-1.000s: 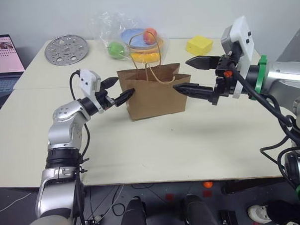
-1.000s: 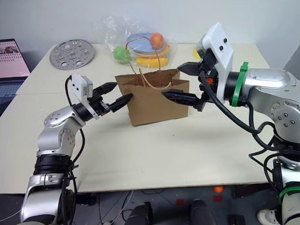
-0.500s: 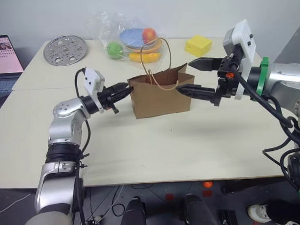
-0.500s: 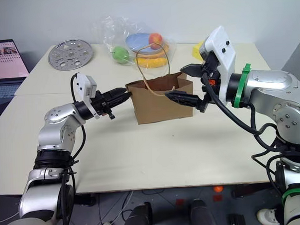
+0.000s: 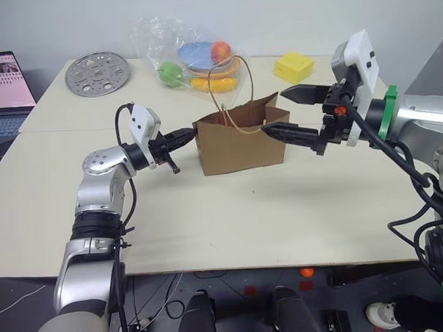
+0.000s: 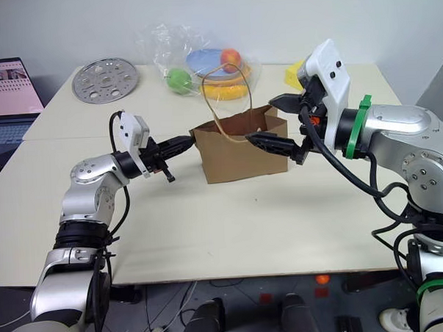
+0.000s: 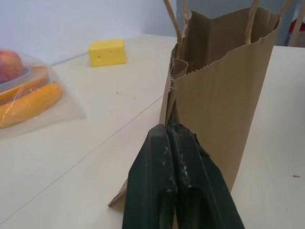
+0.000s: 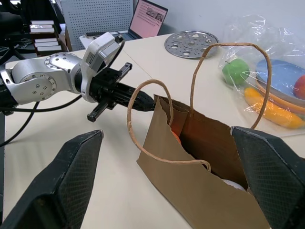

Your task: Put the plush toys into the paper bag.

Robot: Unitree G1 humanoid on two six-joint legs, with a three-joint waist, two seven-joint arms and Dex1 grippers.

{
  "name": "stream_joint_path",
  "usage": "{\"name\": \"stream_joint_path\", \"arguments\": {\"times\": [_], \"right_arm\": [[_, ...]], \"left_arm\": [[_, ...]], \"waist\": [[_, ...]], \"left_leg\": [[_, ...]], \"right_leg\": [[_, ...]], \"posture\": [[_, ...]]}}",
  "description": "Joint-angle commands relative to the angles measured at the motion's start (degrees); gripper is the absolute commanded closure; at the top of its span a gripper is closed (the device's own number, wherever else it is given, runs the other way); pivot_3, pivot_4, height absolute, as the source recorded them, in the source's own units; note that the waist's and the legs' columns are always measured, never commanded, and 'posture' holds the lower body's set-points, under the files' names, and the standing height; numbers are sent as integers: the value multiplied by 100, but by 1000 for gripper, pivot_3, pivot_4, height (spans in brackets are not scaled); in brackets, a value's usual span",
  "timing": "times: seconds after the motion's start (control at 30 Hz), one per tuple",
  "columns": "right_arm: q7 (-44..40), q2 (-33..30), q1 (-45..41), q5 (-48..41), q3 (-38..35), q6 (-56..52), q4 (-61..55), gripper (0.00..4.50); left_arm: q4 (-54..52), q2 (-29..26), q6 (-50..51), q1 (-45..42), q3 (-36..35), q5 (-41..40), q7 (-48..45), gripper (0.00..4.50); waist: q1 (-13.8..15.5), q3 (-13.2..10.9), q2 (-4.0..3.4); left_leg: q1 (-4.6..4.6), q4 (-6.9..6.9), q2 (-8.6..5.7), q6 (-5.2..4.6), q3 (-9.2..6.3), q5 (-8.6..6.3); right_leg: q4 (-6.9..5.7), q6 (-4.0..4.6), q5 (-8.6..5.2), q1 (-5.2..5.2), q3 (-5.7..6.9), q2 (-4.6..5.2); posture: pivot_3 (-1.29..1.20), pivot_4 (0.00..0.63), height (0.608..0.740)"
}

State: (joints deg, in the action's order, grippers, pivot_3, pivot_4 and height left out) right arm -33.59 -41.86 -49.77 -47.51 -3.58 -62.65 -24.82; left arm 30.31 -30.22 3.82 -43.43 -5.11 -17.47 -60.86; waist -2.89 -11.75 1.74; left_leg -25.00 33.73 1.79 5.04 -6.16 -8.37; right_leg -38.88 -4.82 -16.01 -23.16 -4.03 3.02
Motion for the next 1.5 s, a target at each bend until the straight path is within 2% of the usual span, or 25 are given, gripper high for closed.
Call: {"name": "stream_joint_path", "arguments": {"times": [0.03, 0.27, 0.37, 0.53, 0.7, 0.93, 1.1, 1.5], "right_arm": [[29, -66, 21, 8, -268, 134, -131, 0], [17, -40, 28, 28, -263, 133, -107, 0], [10, -33, 32, 26, -254, 124, -105, 0], [12, -35, 43, 36, -251, 116, -116, 0], [-15, -66, 65, 42, -255, 99, -139, 0], [-15, -59, 72, 23, -271, 73, -155, 0], [-24, -44, 23, 33, -231, 64, -122, 0], [61, -78, 34, -51, -318, -60, -181, 0]], "left_arm": [[-71, -154, 203, -160, -201, -250, -186, 3632], [-290, -245, 613, -118, -94, -368, -536, 1470], [-396, -315, 789, -84, -73, -381, -647, 1470], [-239, -443, 531, -93, -202, -309, -642, 1470], [-499, -547, 849, 89, -304, -553, -747, 102], [-758, -525, 1180, 191, -330, -713, -693, 45], [-228, -196, 797, -165, -187, -465, -473, 45], [555, 124, 348, -641, -24, -266, -671, 45]], "waist": [[-3, 0, 0], [-10, 0, 0], [-13, 0, 0], [-17, 0, 0], [-21, 0, 0], [-18, 0, 0], [0, 0, 0], [-11, 0, 0]], "left_leg": [[0, 0, 0, 0, 0, 0], [0, 0, 0, 0, 0, 0], [0, 0, 0, 0, 0, 0], [0, 0, 0, 0, 0, 0], [0, -1, 0, 0, 0, 0], [0, 0, 0, 0, 0, 0], [0, 0, 0, 0, 0, 0], [0, 0, 0, 0, 0, 0]], "right_leg": [[0, 0, 0, 0, 0, 0], [0, -1, -1, 0, 0, 0], [0, -1, -1, 0, 0, 0], [0, 0, 0, 0, 0, 0], [0, -1, -1, -1, 0, 0], [0, -1, -1, -1, 0, 0], [0, -1, -1, 0, 0, 0], [0, -1, 0, -1, 0, 0]], "posture": [[0, 150, 740], [0, 150, 740], [0, 150, 740], [0, 150, 740], [0, 150, 740], [0, 150, 740], [0, 150, 740], [0, 150, 740]]}}
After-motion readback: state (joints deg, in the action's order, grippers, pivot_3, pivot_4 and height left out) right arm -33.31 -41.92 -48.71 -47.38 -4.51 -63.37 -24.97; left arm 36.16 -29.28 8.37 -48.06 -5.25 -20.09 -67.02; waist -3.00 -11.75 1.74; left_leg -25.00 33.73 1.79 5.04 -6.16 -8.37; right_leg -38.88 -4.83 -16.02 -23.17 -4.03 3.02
